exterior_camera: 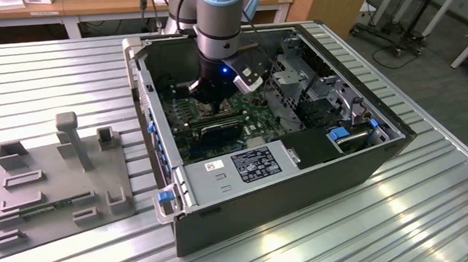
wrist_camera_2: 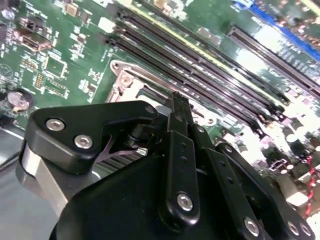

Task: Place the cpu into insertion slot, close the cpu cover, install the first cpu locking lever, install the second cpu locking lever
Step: 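Install the second cpu locking lever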

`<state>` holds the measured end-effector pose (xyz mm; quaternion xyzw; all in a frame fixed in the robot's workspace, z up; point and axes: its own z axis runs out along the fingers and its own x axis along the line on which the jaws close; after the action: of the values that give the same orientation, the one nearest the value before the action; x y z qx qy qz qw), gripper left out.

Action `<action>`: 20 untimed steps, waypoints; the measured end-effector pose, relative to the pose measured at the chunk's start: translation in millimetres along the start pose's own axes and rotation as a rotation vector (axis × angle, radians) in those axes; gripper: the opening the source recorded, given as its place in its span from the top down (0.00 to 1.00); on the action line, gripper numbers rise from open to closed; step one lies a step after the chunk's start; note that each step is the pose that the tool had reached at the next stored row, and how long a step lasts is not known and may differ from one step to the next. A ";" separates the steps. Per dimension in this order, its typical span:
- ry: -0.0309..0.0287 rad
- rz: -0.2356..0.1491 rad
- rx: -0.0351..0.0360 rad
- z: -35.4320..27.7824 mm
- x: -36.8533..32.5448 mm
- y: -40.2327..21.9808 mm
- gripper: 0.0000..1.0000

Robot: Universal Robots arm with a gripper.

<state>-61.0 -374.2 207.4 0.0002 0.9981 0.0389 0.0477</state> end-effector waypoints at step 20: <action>0.0002 0.000 -0.0003 -7.5 -1.1 23.1 0.89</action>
<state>-60.7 -351.8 216.8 0.0002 0.9981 0.0391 0.0475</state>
